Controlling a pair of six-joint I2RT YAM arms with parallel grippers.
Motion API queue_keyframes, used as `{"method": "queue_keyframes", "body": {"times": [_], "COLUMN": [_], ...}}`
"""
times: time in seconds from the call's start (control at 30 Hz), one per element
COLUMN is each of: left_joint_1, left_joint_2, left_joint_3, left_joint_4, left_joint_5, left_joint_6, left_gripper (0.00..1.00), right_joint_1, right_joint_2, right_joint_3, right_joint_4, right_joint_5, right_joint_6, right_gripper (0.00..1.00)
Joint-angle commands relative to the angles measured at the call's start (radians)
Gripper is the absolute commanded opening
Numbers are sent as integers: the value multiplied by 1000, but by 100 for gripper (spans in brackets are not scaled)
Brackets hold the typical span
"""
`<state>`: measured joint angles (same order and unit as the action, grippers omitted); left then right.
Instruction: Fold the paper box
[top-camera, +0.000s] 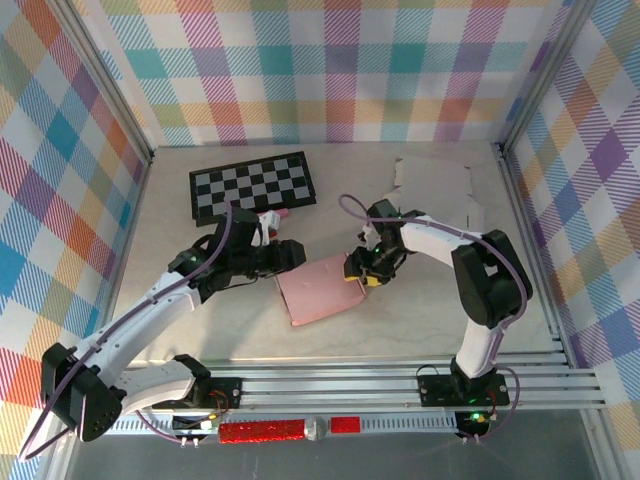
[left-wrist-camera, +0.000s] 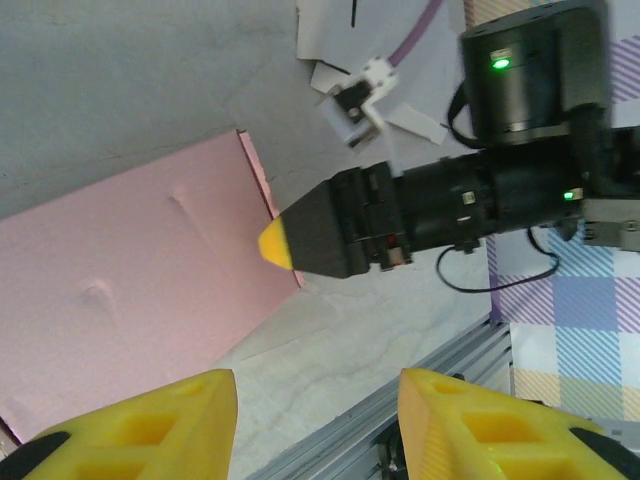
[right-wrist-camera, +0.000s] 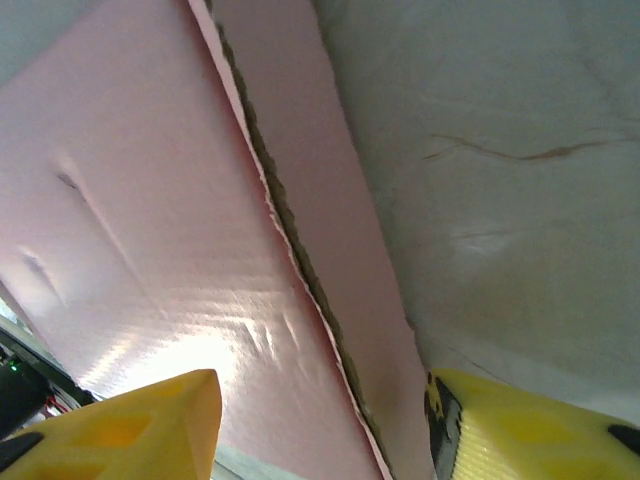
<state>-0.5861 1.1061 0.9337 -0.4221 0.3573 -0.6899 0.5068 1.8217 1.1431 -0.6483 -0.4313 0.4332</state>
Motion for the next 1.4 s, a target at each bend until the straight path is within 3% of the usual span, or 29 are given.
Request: {"method": "queue_keyframes", "body": {"times": [0.0, 0.13, 0.4, 0.67, 0.83, 0.97, 1.1, 1.23, 1.37], "left_joint_1": [9, 9, 9, 9, 9, 9, 9, 9, 8], "left_joint_2": [-41, -110, -328, -385, -420, -445, -458, -352, -154], "left_joint_3": [1, -3, 1, 6, 10, 10, -40, -71, -53], "left_joint_4": [-41, -47, -241, -333, -385, -402, -276, -98, 84], "left_joint_5": [-10, -65, -340, -329, -308, -299, -226, -127, -13], "left_joint_6": [20, 40, 81, 94, 106, 125, 115, 72, 17], "left_gripper": [44, 44, 44, 44, 45, 55, 63, 63, 60], "right_joint_1": [54, 101, 222, 360, 381, 373, 320, 194, -10], "right_joint_2": [40, 57, 182, 408, 488, 401, 189, -25, -158], "right_joint_3": [38, 45, 201, 507, 621, 614, 481, 322, 206], "right_joint_4": [18, 90, 170, 152, 151, 123, 119, 98, 30], "right_joint_5": [-36, -32, -6, -11, -16, 72, 202, 260, 273], "right_joint_6": [21, 141, 348, 436, 476, 461, 451, 445, 431], "right_gripper": [52, 48, 41, 41, 45, 52, 56, 56, 55]}}
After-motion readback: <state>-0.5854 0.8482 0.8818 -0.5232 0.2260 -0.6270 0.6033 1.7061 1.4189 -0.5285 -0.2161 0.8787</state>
